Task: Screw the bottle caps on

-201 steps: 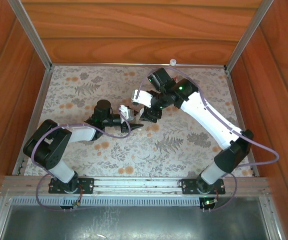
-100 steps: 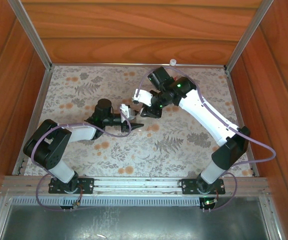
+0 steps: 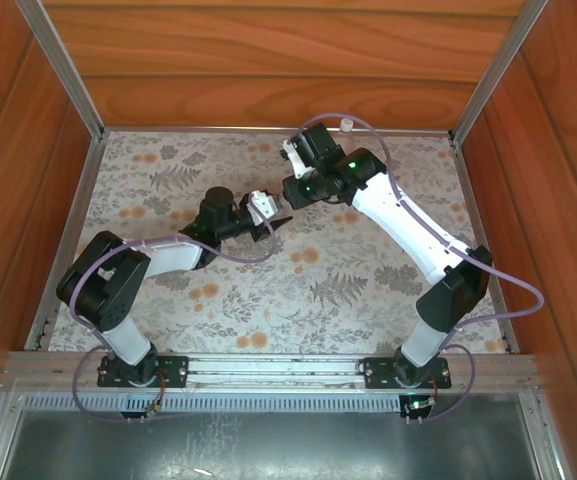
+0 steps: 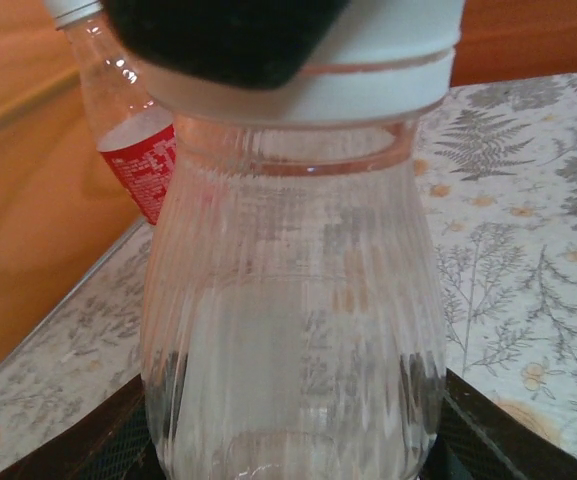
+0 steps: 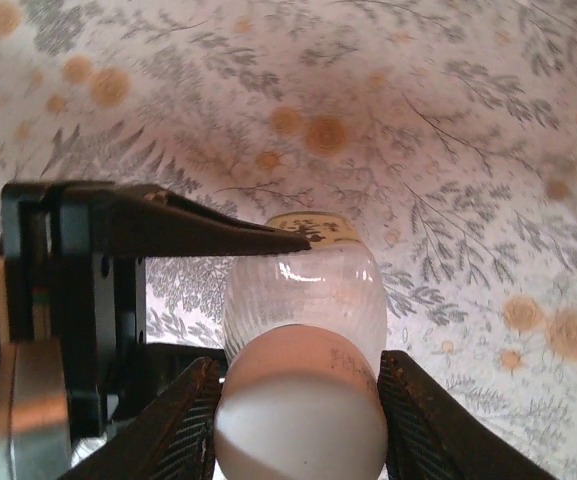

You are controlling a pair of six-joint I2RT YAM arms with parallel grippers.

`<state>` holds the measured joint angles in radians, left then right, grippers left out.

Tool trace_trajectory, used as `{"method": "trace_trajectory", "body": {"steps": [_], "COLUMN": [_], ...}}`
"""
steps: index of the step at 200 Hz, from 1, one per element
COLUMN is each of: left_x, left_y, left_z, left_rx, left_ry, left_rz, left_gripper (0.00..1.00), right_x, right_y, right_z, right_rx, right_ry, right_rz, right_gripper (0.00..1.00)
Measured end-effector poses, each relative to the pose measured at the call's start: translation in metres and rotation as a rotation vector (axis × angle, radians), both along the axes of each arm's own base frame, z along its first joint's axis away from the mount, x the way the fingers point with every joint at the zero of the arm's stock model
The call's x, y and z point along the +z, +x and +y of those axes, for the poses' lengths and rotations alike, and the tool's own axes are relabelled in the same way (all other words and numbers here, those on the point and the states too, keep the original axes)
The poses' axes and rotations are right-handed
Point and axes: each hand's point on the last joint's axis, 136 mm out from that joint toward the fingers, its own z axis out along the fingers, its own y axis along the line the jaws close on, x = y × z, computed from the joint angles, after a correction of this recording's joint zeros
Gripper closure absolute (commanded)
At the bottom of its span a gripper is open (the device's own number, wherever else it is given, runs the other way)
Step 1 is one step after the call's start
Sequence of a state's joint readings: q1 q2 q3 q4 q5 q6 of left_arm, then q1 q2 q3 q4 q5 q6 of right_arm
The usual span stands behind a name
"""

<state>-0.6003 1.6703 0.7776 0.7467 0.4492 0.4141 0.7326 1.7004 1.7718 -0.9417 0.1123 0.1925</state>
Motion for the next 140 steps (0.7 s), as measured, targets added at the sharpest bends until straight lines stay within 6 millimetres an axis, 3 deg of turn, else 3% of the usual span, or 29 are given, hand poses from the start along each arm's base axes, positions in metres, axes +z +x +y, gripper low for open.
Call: {"method": "trace_trajectory", "body": {"steps": [15,44,67,104,140], "left_x": [0.002,-0.001,0.001,0.025,0.050], "left_y": [0.002,-0.002,-0.026,-0.064,-0.082], "left_z": [-0.001,0.002,-0.001,-0.011,-0.017], "left_rx": [0.017,-0.018,-0.183,-0.441,-0.594], "left_ry": [0.000,-0.018,-0.074,-0.165,-0.204], "left_rz": [-0.009,0.022,0.108,0.230,0.256], "left_gripper": [0.42,0.41,0.42,0.42,0.42], "right_x": [0.003,0.027,0.061,0.084,0.078], "right_y": [-0.001,-0.022,-0.039,-0.080,-0.099], "right_z": [-0.004,-0.017,-0.028,-0.029,-0.015], "right_rx": [-0.025,0.102,0.272,0.601,0.796], "right_ry": [0.023,0.091,0.162,0.242,0.296], "right_rz": [-0.019,-0.101,-0.241,-0.374,-0.366], "right_gripper": [0.35,0.27,0.21,0.21,0.23]}}
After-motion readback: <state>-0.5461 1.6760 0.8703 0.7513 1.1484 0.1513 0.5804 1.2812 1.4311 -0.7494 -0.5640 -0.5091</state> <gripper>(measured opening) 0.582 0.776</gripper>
